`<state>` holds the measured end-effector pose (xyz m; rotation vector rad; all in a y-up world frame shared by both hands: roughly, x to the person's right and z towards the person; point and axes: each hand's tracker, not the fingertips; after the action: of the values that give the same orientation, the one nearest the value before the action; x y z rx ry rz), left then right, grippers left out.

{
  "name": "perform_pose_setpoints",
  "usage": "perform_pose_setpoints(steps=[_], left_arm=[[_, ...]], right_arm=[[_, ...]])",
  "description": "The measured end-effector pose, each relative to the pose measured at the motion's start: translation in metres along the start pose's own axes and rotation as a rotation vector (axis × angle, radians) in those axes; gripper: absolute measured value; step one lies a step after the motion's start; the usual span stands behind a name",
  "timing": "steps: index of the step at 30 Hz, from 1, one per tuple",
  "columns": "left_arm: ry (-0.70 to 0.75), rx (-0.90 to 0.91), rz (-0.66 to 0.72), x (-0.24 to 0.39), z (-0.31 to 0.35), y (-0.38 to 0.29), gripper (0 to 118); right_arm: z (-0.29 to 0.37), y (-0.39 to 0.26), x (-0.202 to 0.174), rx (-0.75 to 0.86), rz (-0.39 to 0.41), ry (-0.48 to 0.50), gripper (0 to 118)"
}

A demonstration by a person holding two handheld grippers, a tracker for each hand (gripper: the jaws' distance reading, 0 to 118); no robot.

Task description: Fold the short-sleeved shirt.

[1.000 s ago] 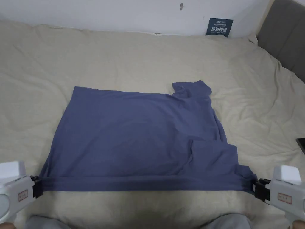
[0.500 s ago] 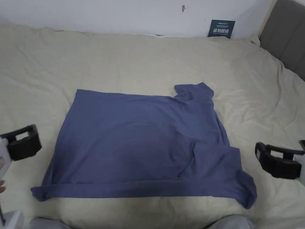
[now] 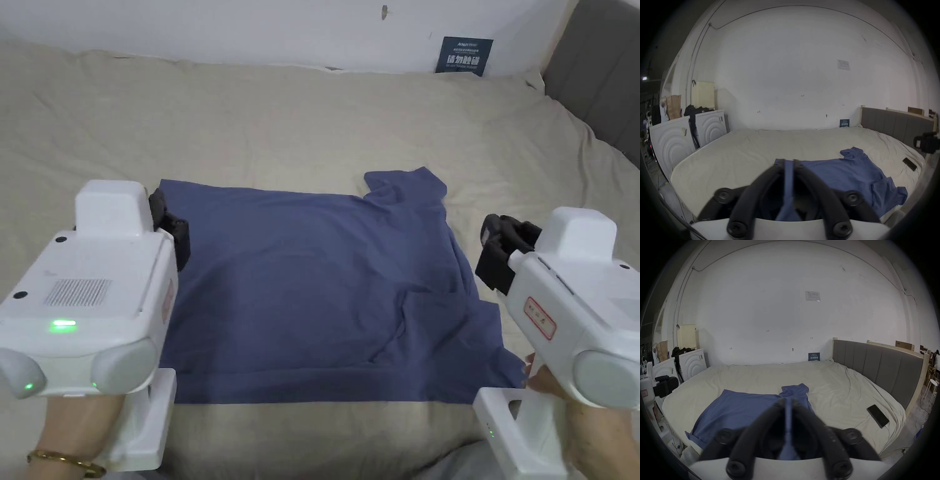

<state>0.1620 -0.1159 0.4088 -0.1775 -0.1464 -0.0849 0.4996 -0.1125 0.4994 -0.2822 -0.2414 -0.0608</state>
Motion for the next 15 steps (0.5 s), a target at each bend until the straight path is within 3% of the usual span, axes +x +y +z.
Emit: perform_pose_setpoints(steps=[1,12,13,15], left_arm=[[-0.009,0.000,0.001,0.000,0.000,-0.001,1],[-0.108,-0.163,0.042,-0.017,-0.010,-0.006,3],[-0.146,-0.204,0.095,-0.024,-0.015,-0.006,22],[-0.149,-0.326,0.187,-0.039,-0.026,-0.011,77]], right_arm=[[0.000,0.000,-0.002,0.007,-0.003,-0.006,3],[0.010,0.008,-0.002,0.013,-0.049,0.036,1],[0.011,0.008,0.000,0.011,-0.049,0.039,1],[0.013,0.006,0.000,0.004,-0.045,0.041,1]])
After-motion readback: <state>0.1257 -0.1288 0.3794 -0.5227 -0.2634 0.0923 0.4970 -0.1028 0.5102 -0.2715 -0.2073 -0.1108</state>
